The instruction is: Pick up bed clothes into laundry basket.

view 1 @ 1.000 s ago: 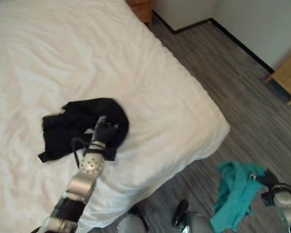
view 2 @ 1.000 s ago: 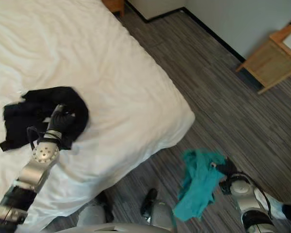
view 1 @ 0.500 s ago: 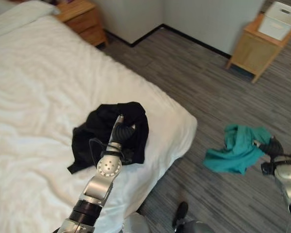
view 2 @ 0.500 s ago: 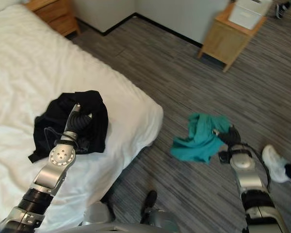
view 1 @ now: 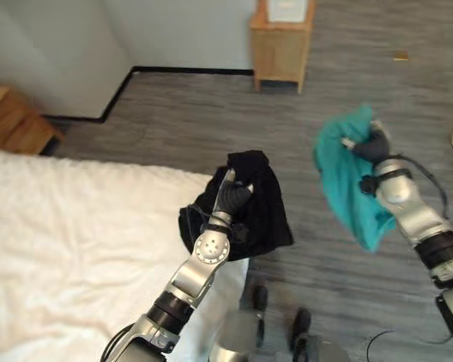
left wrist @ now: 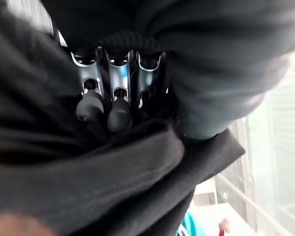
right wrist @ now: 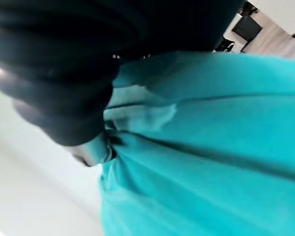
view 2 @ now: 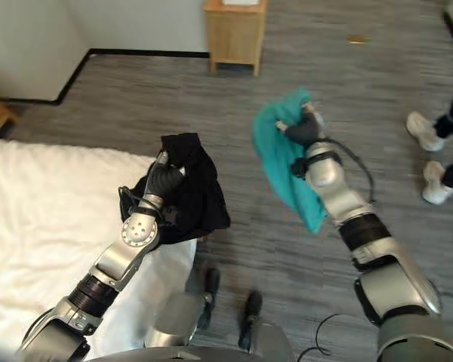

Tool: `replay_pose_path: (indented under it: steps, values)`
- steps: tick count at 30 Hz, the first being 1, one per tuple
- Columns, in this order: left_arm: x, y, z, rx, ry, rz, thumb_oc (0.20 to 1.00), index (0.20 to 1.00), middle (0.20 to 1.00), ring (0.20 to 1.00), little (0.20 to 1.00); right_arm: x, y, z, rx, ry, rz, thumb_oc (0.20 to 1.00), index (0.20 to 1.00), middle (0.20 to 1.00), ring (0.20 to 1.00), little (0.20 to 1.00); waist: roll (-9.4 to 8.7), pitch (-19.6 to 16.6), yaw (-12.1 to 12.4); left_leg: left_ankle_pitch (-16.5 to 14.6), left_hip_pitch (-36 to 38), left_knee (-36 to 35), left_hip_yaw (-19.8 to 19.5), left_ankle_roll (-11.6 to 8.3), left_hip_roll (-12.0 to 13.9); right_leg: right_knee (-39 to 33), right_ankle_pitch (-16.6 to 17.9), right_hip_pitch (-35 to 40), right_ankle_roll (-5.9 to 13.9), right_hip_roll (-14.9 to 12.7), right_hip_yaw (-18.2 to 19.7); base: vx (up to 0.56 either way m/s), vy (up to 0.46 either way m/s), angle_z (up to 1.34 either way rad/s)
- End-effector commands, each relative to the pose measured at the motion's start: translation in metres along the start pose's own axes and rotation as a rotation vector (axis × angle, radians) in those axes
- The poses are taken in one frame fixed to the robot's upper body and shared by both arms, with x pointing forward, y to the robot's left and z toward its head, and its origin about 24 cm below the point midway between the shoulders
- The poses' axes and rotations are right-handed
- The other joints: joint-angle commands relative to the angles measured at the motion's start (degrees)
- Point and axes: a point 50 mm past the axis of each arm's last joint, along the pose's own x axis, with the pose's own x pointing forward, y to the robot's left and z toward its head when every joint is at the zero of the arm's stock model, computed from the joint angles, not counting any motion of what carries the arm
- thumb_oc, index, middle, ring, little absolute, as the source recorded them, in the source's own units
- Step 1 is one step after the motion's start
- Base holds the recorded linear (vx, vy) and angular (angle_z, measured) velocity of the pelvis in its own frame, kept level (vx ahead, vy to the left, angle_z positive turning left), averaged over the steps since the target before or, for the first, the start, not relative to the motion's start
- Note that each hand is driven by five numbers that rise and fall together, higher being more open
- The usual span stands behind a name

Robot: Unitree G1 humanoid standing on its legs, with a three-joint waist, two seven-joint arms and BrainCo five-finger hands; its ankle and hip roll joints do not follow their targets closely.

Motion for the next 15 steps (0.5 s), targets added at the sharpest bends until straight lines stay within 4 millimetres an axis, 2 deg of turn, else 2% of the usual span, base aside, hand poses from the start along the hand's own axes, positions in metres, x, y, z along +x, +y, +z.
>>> replay_pose_path:
  steps: [1, 2, 3, 5, 7, 8, 9, 10, 11, 12, 13, 14, 15]
  values:
    - [0.008, 0.000, 0.024, -0.063, -0.126, 0.029, 0.200, 0.200, 0.200, 0.200, 0.200, 0.012, -0.019, 0.037, -0.035, -0.175, -0.087, 0.200, 0.200, 0.200, 0.200, 0.200, -1.62, -4.0, 1.4, 3.9, -5.3, -4.2, -0.2, 6.20, -6.5, -25.8, 2.8, 19.3, 2.98, 4.2, 4.3, 0.48, -0.015, -0.81]
    - [0.007, -0.002, 0.022, -0.054, -0.114, 0.019, 0.200, 0.200, 0.200, 0.200, 0.200, 0.011, -0.014, 0.039, -0.024, -0.183, -0.082, 0.200, 0.200, 0.200, 0.200, 0.200, -2.55, -4.5, 1.5, 3.8, -4.8, -4.8, 0.0, 6.73, -6.6, -23.6, 3.5, 18.9, 3.99, 3.3, 4.7, 0.48, -0.007, -0.70]
    - [0.008, -0.004, 0.020, -0.051, -0.103, 0.011, 0.200, 0.200, 0.200, 0.200, 0.200, 0.008, -0.007, 0.039, -0.018, -0.186, -0.069, 0.200, 0.200, 0.200, 0.200, 0.200, -3.70, -5.2, 1.6, 3.4, -3.5, -6.0, 0.7, 7.50, -6.7, -20.4, 4.9, 17.8, 6.37, 2.3, 5.0, 0.48, -0.010, -0.36]
    - [0.012, -0.006, 0.022, -0.043, -0.105, 0.002, 0.200, 0.200, 0.200, 0.200, 0.200, 0.010, -0.005, 0.044, -0.039, -0.203, -0.071, 0.200, 0.200, 0.200, 0.200, 0.200, -4.41, -5.1, 0.7, 2.7, -0.3, -8.0, 1.3, 8.02, -6.7, -10.7, 9.6, 14.0, 12.70, 0.6, 4.1, 0.36, -0.022, -0.68]
    - [0.012, -0.006, 0.022, -0.043, -0.105, 0.002, 0.200, 0.200, 0.200, 0.200, 0.200, 0.010, -0.005, 0.044, -0.040, -0.203, -0.071, 0.200, 0.200, 0.200, 0.200, 0.200, -4.38, -5.3, 0.8, 2.7, -0.4, -8.1, 1.3, 8.00, -6.6, -10.6, 9.7, 13.8, 12.68, 0.7, 4.2, 0.23, -0.097, -0.49]
    - [0.020, -0.009, 0.034, -0.039, -0.153, 0.011, 0.200, 0.200, 0.200, 0.200, 0.200, 0.012, -0.009, 0.053, -0.064, -0.231, -0.113, 0.200, 0.200, 0.200, 0.200, 0.200, -2.36, -4.1, -2.9, 0.8, 5.1, -9.2, 0.0, 7.11, -3.9, 5.6, 16.3, 6.8, 14.93, 0.9, 1.6, 0.45, -0.186, -0.43]
    - [0.025, -0.012, 0.040, -0.045, -0.173, 0.017, 0.200, 0.200, 0.200, 0.200, 0.200, 0.012, -0.012, 0.058, -0.057, -0.250, -0.140, 0.200, 0.200, 0.200, 0.200, 0.200, -0.99, -3.4, -4.9, 0.6, 6.9, -10.0, -0.6, 6.93, -3.0, 11.4, 16.2, 2.5, 14.93, -0.1, 0.1, 0.55, -0.155, -0.34]
    - [0.029, -0.013, 0.043, -0.044, -0.186, 0.026, 0.200, 0.200, 0.200, 0.200, 0.200, 0.010, -0.016, 0.061, -0.040, -0.262, -0.157, 0.200, 0.200, 0.200, 0.200, 0.200, 0.46, -2.9, -6.3, 0.4, 7.8, -10.3, -1.0, 6.71, -2.0, 12.8, 15.3, -0.1, 14.93, -1.5, -0.7, 0.43, 0.077, 0.23]
    - [0.033, -0.018, 0.050, -0.040, -0.210, 0.016, 0.200, 0.200, 0.200, 0.200, 0.200, 0.005, -0.013, 0.057, -0.031, -0.256, -0.171, 0.200, 0.200, 0.200, 0.200, 0.200, 1.84, -2.4, -8.0, -0.2, 9.4, -10.9, -2.8, 6.76, -1.9, 11.3, 13.2, -3.4, 14.93, -4.1, -0.9, 0.35, 0.080, 0.57]
    - [0.033, -0.018, 0.050, -0.040, -0.209, 0.016, 0.200, 0.200, 0.200, 0.200, 0.200, 0.004, -0.013, 0.057, -0.031, -0.255, -0.171, 0.200, 0.200, 0.200, 0.200, 0.200, 1.68, -2.4, -8.4, -0.3, 9.5, -10.8, -3.2, 6.79, -2.2, 11.6, 12.8, -3.3, 14.93, -4.4, -1.2, 0.41, 0.017, 0.37]
    - [0.034, -0.020, 0.052, -0.048, -0.221, 0.013, 0.200, 0.200, 0.200, 0.200, 0.200, -0.002, -0.008, 0.045, -0.034, -0.215, -0.162, 0.200, 0.200, 0.200, 0.200, 0.200, 2.30, -2.2, -10.2, -1.3, 10.8, -11.1, -5.0, 6.16, -1.7, 9.0, 9.9, -5.8, 11.66, -4.6, -1.2, 0.42, -0.139, 0.23]
    - [0.032, -0.016, 0.050, -0.045, -0.218, 0.023, 0.200, 0.200, 0.200, 0.200, 0.200, -0.014, -0.004, 0.028, -0.032, -0.156, -0.150, 0.200, 0.200, 0.200, 0.200, 0.200, 2.23, -2.2, -12.4, -2.5, 11.8, -11.1, -6.2, 5.09, -1.6, 0.4, 7.8, -6.8, 8.61, -4.4, -0.8, 0.57, -0.226, 0.55]
    - [0.030, -0.015, 0.048, -0.040, -0.209, 0.027, 0.200, 0.200, 0.200, 0.200, 0.200, -0.019, -0.004, 0.022, -0.026, -0.137, -0.156, 0.200, 0.200, 0.200, 0.200, 0.200, 1.91, -2.2, -13.6, -3.6, 13.1, -11.1, -7.2, 4.66, -1.7, -6.1, 9.0, -7.6, 7.60, -3.9, -0.7, 0.60, -0.307, 0.92]
